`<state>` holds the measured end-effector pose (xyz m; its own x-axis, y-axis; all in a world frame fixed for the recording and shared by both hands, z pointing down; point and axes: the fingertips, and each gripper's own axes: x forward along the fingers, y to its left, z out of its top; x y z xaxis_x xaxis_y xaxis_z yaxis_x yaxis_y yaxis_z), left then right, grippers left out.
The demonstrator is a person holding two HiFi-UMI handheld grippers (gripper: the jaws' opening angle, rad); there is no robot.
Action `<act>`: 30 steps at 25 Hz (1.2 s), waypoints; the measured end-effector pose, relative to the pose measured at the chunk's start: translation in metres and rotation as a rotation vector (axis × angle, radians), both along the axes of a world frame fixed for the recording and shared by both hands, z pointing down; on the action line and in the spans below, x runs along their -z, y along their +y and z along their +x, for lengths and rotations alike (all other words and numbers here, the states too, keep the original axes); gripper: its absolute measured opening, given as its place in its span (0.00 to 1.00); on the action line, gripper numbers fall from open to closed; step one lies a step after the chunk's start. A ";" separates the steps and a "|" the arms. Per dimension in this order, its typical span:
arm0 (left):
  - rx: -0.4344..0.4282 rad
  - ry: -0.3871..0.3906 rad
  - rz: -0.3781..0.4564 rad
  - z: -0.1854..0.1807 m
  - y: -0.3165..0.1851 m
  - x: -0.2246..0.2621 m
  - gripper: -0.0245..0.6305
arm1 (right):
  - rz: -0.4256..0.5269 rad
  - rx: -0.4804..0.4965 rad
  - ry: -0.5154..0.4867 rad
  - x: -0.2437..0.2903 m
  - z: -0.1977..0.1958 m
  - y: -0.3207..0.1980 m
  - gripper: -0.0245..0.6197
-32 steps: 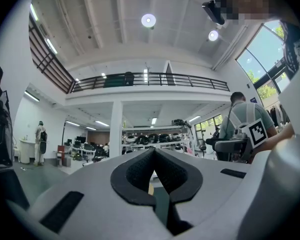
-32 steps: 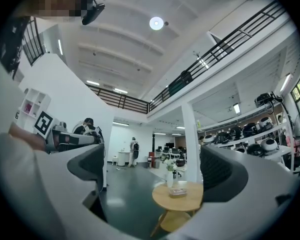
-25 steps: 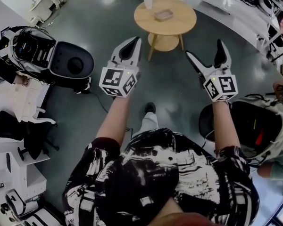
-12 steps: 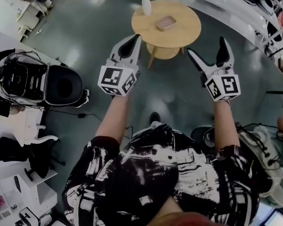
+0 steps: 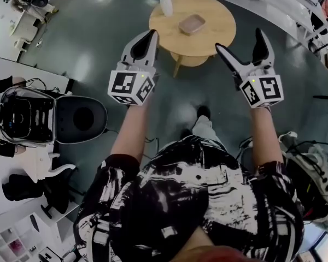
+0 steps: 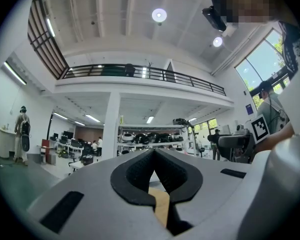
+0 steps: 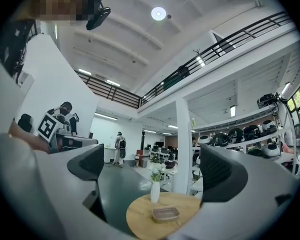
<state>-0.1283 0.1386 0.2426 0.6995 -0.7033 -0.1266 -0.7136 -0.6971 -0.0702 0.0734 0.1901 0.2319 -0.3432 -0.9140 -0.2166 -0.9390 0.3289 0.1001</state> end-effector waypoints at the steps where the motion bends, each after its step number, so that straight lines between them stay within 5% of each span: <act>1: 0.001 -0.003 0.001 0.004 -0.009 -0.001 0.04 | -0.001 0.001 -0.001 -0.001 0.005 -0.011 0.93; 25: 0.148 -0.034 -0.006 0.126 -0.327 0.003 0.04 | -0.038 0.137 0.009 -0.011 0.139 -0.363 0.93; 30: 0.168 -0.049 -0.011 0.109 -0.344 0.000 0.04 | -0.065 0.152 0.011 -0.022 0.123 -0.393 0.93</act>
